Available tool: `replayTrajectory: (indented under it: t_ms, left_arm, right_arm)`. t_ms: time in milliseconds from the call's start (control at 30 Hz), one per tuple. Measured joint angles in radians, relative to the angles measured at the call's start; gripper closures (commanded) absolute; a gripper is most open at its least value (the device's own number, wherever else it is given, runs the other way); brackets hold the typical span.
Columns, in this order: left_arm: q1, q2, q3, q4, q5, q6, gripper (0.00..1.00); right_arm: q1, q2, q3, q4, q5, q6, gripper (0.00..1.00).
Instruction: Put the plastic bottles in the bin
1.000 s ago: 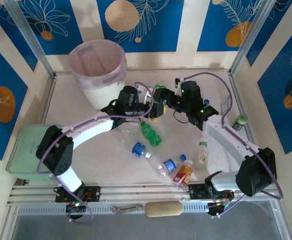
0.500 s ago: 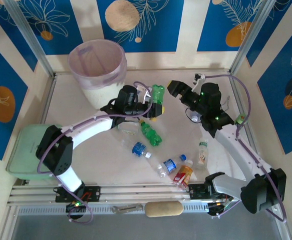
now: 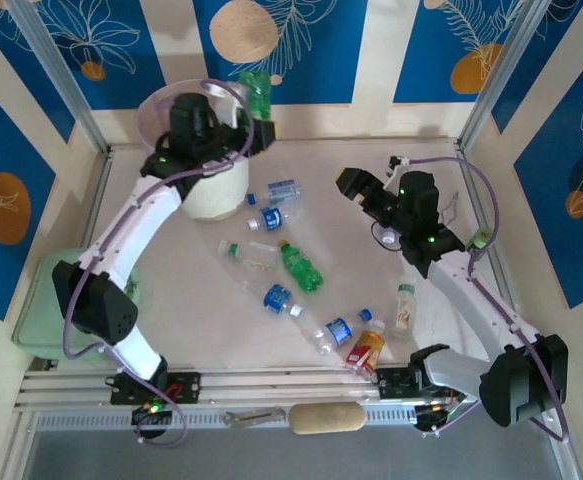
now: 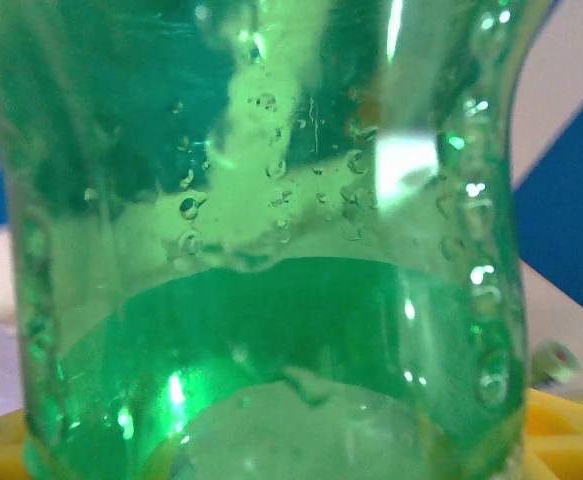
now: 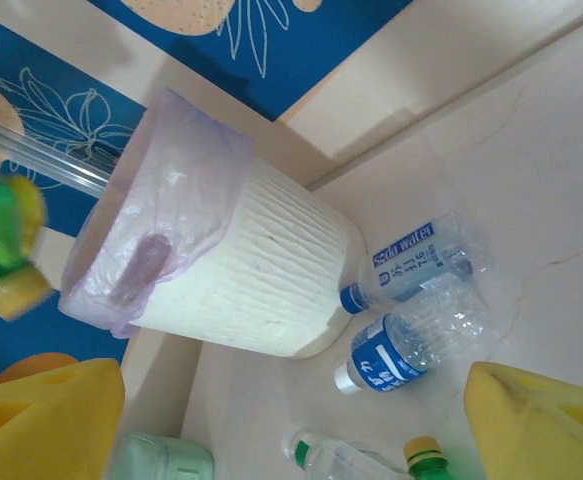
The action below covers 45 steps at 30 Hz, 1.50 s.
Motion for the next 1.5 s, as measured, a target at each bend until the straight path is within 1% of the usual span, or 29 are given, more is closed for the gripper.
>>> replayTrajectory:
  t_ms: [133,233,500,633,733,1033,1100,1167,1200,1233,1267,1500]
  left_arm:
    - [0.074,0.018,0.092,-0.016,-0.05,0.072,0.49]
    - [0.119,0.046,0.126,-0.022,-0.097,0.114,0.49]
    - [0.204,0.121,0.129,-0.042,-0.241,0.188,0.48]
    - [0.229,0.151,0.129,-0.055,-0.299,0.217,0.47]
    - [0.239,0.185,0.129,-0.067,-0.323,0.226,0.46]
    - [0.242,0.285,0.128,-0.144,-0.333,0.22,0.41]
    - [0.242,0.286,0.128,-0.146,-0.333,0.215,0.36]
    - [0.242,0.286,0.128,-0.145,-0.333,0.209,0.2]
    - [0.242,0.286,0.128,-0.146,-0.333,0.209,0.1]
    - [0.242,0.286,0.128,-0.146,-0.333,0.207,0.03]
    - [0.242,0.286,0.128,-0.146,-0.332,0.206,0.0]
    - [0.242,0.286,0.128,-0.146,-0.332,0.189,0.0]
  right_arm:
    - [0.0,0.004,-0.013,-0.013,0.003,0.004,0.11]
    - [0.0,0.008,-0.015,-0.024,0.006,0.004,0.11]
    - [-0.002,0.008,-0.025,-0.03,0.021,0.011,0.11]
    - [-0.002,0.014,-0.027,-0.03,0.021,0.011,0.11]
    - [-0.002,0.017,-0.03,-0.03,0.021,0.014,0.11]
    - [-0.002,0.017,-0.042,-0.038,0.029,0.014,0.11]
    - [-0.002,0.017,-0.042,-0.041,0.031,0.014,0.11]
    - [-0.002,0.017,-0.042,-0.046,0.033,0.014,0.11]
    - [-0.002,0.017,-0.042,-0.048,0.033,0.014,0.11]
    - [-0.002,0.017,-0.042,-0.049,0.034,0.014,0.11]
    - [-0.002,0.017,-0.042,-0.049,0.036,0.014,0.11]
    - [-0.002,0.017,-0.042,-0.056,0.038,0.013,0.11]
